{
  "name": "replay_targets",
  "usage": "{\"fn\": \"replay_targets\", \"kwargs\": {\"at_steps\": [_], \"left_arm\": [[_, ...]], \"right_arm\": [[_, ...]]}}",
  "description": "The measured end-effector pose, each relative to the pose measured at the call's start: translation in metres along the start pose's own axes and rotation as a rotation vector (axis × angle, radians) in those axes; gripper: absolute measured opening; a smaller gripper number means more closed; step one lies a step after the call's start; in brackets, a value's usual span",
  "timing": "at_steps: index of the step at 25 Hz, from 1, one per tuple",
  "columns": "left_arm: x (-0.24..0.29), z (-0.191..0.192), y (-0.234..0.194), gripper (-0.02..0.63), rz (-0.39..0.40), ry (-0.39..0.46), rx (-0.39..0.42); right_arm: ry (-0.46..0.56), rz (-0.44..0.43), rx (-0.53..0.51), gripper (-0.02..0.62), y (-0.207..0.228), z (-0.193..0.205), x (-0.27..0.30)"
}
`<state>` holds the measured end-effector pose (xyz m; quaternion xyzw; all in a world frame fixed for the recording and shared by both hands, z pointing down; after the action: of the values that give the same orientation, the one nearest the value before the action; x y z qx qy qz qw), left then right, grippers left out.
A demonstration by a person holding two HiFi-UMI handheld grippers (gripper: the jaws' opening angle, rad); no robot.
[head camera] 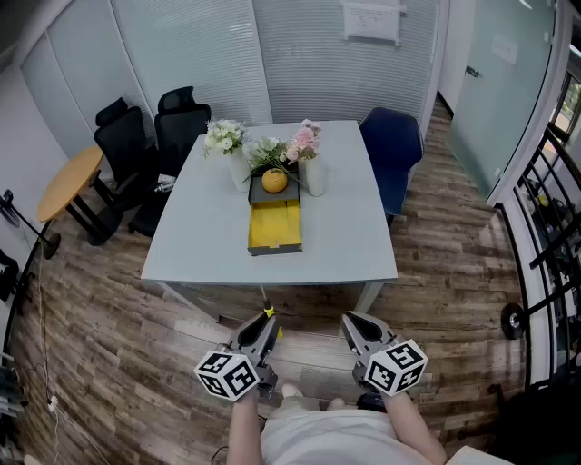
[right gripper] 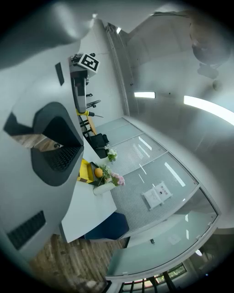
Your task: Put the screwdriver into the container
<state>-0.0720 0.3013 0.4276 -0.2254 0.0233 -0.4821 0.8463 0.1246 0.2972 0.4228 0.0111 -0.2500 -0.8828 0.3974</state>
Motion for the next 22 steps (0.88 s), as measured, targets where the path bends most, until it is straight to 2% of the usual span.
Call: {"fn": "replay_targets", "kwargs": {"at_steps": [6, 13, 22], "left_arm": [[-0.004, 0.004, 0.003, 0.064, -0.037, -0.001, 0.034], [-0.016, 0.01, 0.011, 0.064, -0.067, 0.014, 0.024], [-0.012, 0.018, 0.006, 0.064, -0.086, -0.013, 0.009]], "right_arm": [[-0.009, 0.009, -0.031, 0.015, 0.002, 0.008, -0.004], [-0.008, -0.001, -0.071, 0.015, -0.003, 0.009, -0.016], [-0.024, 0.04, -0.118, 0.015, 0.005, 0.011, -0.014]]}}
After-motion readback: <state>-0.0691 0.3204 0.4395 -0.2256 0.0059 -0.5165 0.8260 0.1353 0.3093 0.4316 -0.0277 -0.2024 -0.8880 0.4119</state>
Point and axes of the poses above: the fingertips, and each gripper's own axes: x forward along the fingers, y to its right, z out of its underside, the point moved 3 cm from there along -x, backward along the fingers, and after that the axes turned 5 degrees about x, right-handed, at the moved point
